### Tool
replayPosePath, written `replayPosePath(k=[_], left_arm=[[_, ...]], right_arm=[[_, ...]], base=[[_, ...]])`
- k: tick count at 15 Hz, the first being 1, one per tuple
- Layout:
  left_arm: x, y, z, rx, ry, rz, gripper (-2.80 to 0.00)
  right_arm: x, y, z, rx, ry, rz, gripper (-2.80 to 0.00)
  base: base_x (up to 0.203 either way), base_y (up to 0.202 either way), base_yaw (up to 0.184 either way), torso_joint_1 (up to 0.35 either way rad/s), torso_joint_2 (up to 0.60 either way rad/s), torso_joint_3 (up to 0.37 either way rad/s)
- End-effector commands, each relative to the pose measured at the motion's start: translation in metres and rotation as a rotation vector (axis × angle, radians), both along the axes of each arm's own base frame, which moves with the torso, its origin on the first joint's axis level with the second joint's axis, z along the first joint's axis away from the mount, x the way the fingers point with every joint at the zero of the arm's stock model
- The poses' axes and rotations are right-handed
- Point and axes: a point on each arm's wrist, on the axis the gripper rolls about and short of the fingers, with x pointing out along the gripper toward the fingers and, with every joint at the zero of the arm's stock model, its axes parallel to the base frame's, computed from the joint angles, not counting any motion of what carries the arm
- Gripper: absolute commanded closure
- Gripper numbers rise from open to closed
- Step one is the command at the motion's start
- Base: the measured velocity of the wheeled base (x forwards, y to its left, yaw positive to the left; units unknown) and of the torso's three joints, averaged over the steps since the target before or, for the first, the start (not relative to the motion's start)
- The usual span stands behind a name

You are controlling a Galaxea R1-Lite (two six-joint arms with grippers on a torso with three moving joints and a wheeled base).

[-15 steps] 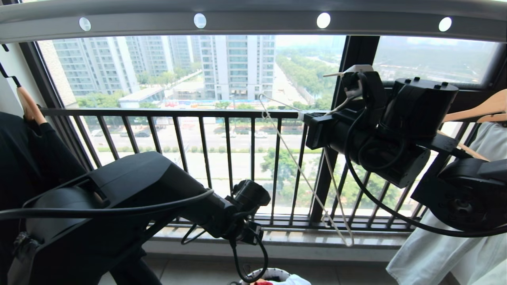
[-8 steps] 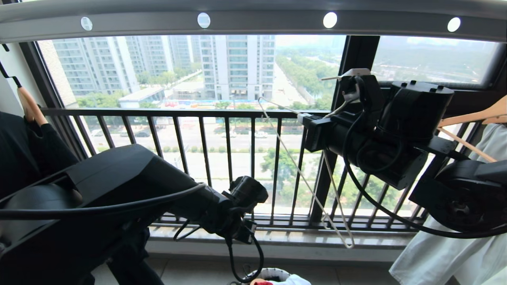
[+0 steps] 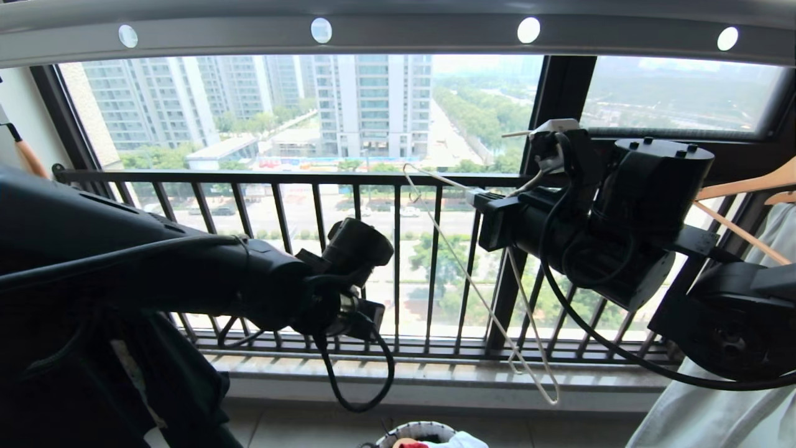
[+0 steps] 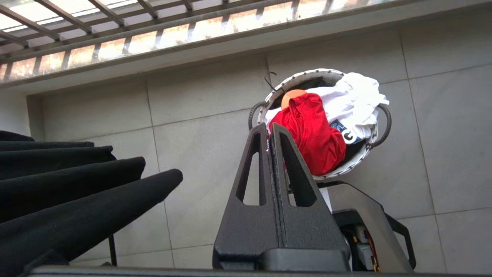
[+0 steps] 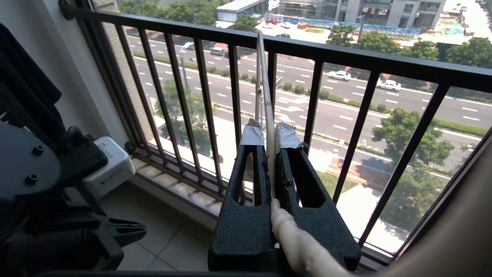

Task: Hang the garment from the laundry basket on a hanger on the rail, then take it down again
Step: Hang the clothes rack on the clothesline

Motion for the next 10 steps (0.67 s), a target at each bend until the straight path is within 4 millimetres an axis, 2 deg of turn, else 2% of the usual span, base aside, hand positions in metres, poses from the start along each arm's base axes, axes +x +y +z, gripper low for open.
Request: replayPosePath(k=[1,4,6,10], left_arm=[[-0.019,0.028,0.049,-0.073,-0.105,0.008,0.00],[-0.036,0.053,0.081,-0.158,-0.153,-0.052,0.00],[-0.052,0.064,0.096,-0.240,-0.149,-0.137,0.00],[-0.058,0.071,0.104,-0.265,-0.173,-0.151,0.00]], right_arm=[[-0.005,-0.003,0.006,0.010,-0.017,-0.004,0.00],[-0.008,-0.010,0.021,0.016,-0.052,-0.021,0.00],[-0.008,-0.011,0.022,0.012,-0.048,-0.024,0.00],[-0.027,-0.024,0.048,0.009,-0.096,-0.043,0.00]], base=[[0.000,0.000,0.000,0.000,0.00,0.000],[0.000,0.000,0.000,0.000,0.00,0.000],[0.000,0.000,0.000,0.000,0.00,0.000],[0.000,0.000,0.000,0.000,0.00,0.000]])
